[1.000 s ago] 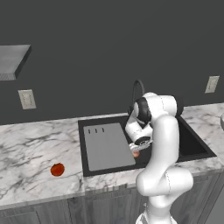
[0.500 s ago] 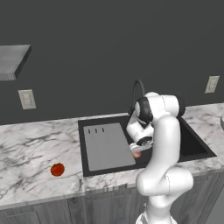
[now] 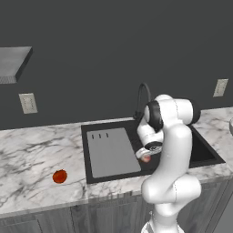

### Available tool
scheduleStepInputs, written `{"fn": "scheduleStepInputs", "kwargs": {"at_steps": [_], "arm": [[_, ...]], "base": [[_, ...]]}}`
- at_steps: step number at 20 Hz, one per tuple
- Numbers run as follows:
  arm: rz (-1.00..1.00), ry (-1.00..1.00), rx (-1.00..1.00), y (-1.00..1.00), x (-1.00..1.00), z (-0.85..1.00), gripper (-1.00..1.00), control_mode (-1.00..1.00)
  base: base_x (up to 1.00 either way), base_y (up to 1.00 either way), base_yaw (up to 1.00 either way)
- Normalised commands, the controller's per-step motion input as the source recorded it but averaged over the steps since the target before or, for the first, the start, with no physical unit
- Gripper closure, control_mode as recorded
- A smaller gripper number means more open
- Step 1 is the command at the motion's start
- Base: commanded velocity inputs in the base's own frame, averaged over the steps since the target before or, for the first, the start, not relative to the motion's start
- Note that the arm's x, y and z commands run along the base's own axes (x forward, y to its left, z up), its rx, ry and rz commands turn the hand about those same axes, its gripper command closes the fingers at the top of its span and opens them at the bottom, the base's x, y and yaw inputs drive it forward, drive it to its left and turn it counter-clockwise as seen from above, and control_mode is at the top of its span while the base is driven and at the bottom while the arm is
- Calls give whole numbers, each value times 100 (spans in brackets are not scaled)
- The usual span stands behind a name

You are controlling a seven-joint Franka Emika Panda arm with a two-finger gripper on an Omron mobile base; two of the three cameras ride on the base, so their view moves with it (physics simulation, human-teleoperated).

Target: Remove the tomato and peach from the sink. Then move the bowl and cup from the counter to the sink for washing.

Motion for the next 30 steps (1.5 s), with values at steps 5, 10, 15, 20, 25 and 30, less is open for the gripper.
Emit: {"fn": "scheduleStepInputs", "kwargs": {"at_steps": [5,10,15,20,25,30], "arm": [[-4,-3,0,-12,-32,26,100,-100],[-5,2,0,-9,-21,34,100,-100],[-2,6,0,-4,-10,42,100,-100],[-2,8,0,-3,-2,44,100,-100],[0,3,0,-7,-2,48,100,-100],[0,1,0,-6,-3,49,100,-100]], "base": [[0,0,0],[0,0,0],[0,0,0],[0,0,0],[0,0,0],[0,0,0]]}}
